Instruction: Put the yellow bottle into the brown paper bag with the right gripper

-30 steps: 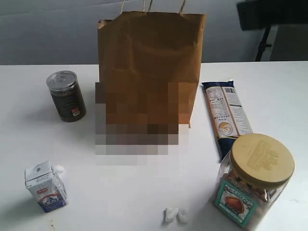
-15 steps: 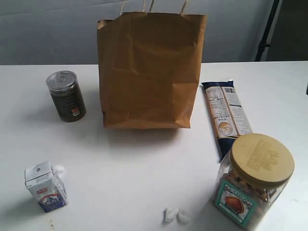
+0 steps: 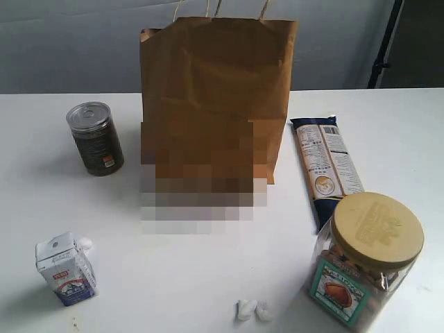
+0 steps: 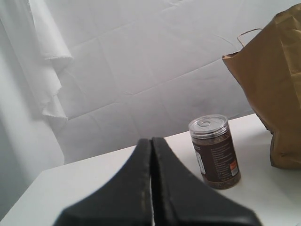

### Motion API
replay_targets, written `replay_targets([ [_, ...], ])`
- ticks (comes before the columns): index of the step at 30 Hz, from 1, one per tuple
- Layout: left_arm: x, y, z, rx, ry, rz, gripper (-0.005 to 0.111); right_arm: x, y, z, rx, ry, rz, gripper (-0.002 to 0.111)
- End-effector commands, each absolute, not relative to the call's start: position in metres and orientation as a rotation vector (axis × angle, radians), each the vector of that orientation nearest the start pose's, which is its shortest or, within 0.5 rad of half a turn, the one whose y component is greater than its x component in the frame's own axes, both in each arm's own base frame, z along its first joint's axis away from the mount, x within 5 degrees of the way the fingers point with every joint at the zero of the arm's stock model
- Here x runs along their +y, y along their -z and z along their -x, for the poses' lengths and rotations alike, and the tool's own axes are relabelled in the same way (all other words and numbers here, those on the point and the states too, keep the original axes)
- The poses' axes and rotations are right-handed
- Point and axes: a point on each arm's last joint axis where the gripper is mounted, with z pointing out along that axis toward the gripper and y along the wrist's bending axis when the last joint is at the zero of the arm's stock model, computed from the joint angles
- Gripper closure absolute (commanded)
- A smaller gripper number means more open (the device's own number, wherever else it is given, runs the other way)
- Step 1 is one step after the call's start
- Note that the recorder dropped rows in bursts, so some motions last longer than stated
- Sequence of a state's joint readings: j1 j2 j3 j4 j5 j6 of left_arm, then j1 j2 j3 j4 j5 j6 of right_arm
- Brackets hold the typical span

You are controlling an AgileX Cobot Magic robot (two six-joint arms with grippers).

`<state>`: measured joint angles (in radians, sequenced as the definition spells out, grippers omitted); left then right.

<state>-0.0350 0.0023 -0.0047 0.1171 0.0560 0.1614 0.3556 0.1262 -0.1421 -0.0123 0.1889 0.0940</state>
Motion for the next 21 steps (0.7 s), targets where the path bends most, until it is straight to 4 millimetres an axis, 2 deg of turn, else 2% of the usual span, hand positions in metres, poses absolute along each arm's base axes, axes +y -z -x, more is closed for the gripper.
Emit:
replay_targets([
  [1, -0.002, -0.209, -0.056, 1.519, -0.187, -0.231, 0.107, 0.013, -0.224, -0.05, 1.594, -0.272, 0.136, 0.108],
  [7, -0.002, -0.209, -0.056, 1.521, -0.187, -0.231, 0.107, 0.012, -0.219, -0.051, 1.606, -0.204, 0.152, 0.108],
  [14, -0.002, -0.209, -0.056, 1.521, -0.187, -0.231, 0.107, 0.013, -0.197, -0.054, 1.661, -0.171, 0.187, 0.108],
  [21, -0.002, -0.209, -0.056, 1.521, -0.187, -0.231, 0.107, 0.013, -0.198, -0.055, 1.643, -0.168, 0.189, 0.108],
])
